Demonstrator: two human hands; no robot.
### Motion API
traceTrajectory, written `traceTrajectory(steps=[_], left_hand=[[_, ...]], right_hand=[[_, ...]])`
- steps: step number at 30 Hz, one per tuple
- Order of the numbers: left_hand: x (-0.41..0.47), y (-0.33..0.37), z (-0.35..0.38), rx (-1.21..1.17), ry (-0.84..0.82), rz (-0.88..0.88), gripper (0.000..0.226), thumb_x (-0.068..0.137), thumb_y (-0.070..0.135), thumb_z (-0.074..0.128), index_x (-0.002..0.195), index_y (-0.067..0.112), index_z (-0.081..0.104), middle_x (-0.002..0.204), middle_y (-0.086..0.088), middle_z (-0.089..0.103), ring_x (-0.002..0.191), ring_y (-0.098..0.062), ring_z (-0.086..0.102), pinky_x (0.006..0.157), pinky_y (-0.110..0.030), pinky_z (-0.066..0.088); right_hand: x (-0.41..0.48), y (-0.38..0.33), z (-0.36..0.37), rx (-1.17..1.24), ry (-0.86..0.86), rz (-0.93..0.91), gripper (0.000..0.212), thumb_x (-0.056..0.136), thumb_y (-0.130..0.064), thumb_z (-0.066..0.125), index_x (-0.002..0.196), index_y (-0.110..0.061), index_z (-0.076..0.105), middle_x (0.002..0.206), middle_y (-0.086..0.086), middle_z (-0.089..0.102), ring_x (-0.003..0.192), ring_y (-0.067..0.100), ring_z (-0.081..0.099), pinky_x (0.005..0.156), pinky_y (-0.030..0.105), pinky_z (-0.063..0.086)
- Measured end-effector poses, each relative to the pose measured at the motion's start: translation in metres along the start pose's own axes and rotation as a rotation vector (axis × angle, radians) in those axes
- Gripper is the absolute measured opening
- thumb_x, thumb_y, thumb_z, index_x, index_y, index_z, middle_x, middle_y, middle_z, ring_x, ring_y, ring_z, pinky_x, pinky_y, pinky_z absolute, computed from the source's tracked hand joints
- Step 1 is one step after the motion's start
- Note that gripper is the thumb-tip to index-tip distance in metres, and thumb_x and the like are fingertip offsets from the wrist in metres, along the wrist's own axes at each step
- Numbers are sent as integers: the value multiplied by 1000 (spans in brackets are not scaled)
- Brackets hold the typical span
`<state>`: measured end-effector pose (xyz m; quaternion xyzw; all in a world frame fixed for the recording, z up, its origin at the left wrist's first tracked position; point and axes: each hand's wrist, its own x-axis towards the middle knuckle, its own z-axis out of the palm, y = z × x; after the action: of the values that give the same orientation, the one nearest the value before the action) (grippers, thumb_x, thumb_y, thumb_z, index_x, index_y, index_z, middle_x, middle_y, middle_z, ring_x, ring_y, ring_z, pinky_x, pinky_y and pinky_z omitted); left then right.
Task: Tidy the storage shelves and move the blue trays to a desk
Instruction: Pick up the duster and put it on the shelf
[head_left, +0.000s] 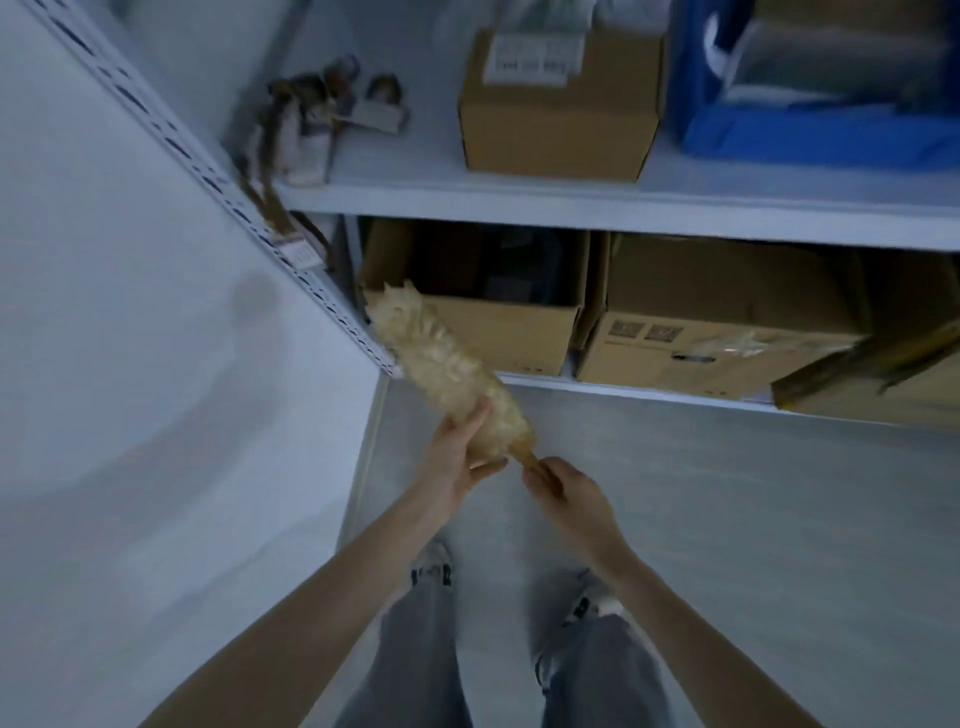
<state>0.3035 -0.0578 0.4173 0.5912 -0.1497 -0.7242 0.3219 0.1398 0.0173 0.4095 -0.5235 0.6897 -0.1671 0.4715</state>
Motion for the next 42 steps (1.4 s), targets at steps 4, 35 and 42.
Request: traceTrajectory(steps=[4,35,42], left_hand=[[-93,57,27,3,47,230,42,88,26,72,125,7,63,117,-15,71,105,-29,70,83,-44,60],[83,457,60,581,-3,367,34,75,-1,81,105,1,67,89,-15,73,80,-31,71,63,-37,61],[171,462,79,827,168,464,39,76,5,71,115,5,68,109,-15,72,94,-30,69,72,-32,56]], right_hand=[[-39,-87,-38,100,-59,-87,24,102,-39,46,87,-23,55,65,-3,54,54,18,50,50,24,35],[219,-335,-191,-273,525,-98,29,96,-27,48,123,-24,61,127,0,62,118,26,57,91,41,52],[266,-290,-197,-693,631,-221,40,87,-43,54,122,-27,65,123,1,64,112,28,59,88,40,49]])
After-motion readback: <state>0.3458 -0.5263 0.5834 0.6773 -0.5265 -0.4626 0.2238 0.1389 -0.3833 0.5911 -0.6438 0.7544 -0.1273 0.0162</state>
